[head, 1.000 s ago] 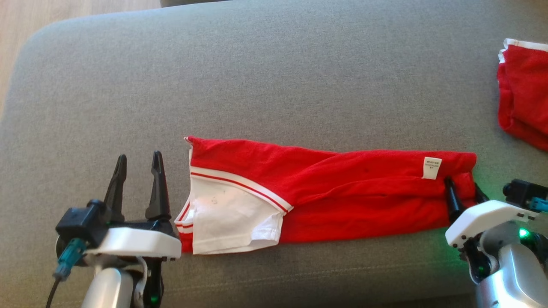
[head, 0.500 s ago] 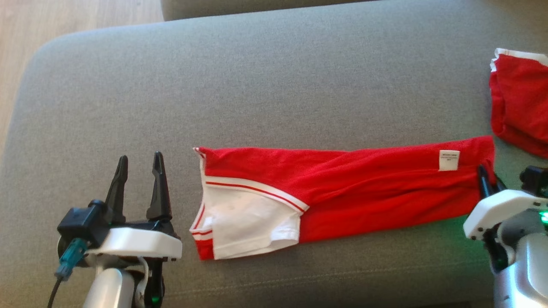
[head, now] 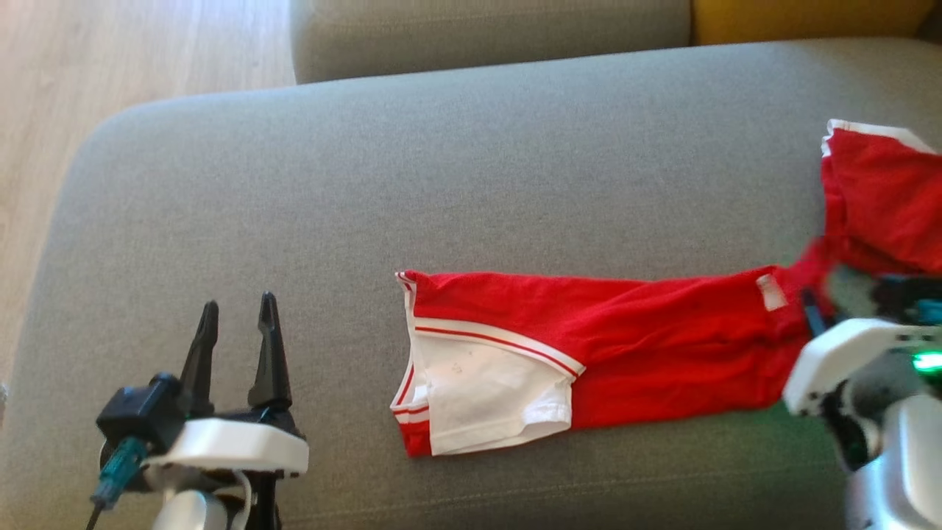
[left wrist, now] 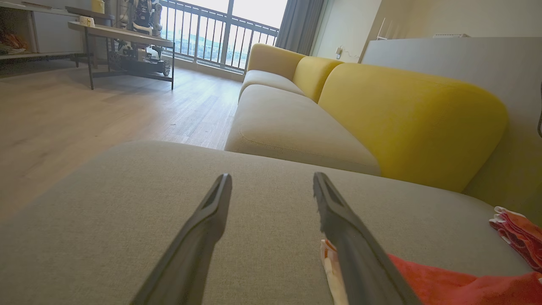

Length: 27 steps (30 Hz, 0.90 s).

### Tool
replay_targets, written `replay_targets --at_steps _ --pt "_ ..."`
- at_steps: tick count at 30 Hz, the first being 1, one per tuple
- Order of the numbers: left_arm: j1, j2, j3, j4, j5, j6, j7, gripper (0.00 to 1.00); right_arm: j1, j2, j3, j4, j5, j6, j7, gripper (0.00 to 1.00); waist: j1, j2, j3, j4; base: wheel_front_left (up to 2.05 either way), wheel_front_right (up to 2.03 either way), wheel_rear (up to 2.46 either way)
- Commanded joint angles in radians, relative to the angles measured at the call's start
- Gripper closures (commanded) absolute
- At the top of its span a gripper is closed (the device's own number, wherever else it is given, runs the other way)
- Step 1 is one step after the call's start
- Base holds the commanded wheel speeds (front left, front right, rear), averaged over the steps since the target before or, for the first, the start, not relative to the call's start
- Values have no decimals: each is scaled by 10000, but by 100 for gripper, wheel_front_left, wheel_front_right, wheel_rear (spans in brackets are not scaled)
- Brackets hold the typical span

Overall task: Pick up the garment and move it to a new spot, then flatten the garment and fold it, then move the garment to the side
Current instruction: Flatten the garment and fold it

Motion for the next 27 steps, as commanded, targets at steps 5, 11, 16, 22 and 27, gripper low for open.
replay_targets --at_steps 5,11,16,22,27 --pt "155 -33 588 -348 -197 5 -122 0 377 116 1860 -1954 1615 -4 1517 100 1 0 -500 55 0 0 0" --pt "303 -45 608 -423 -307 11 -122 0 861 194 2680 -3541 3433 -4 2847 100 1 0 -625 262 0 0 0" --pt "339 -48 507 -439 -466 92 -122 0 1150 199 3314 -4017 5350 -4 3108 100 1 0 -640 546 0 0 0" --pt "313 -49 445 -417 -536 143 -122 0 1286 200 4168 -3735 6933 -4 2746 100 1 0 -631 865 0 0 0" --pt "316 -50 391 -406 -617 188 -122 0 1141 201 5122 -2999 7834 -4 2043 100 1 0 -589 1143 0 0 0"
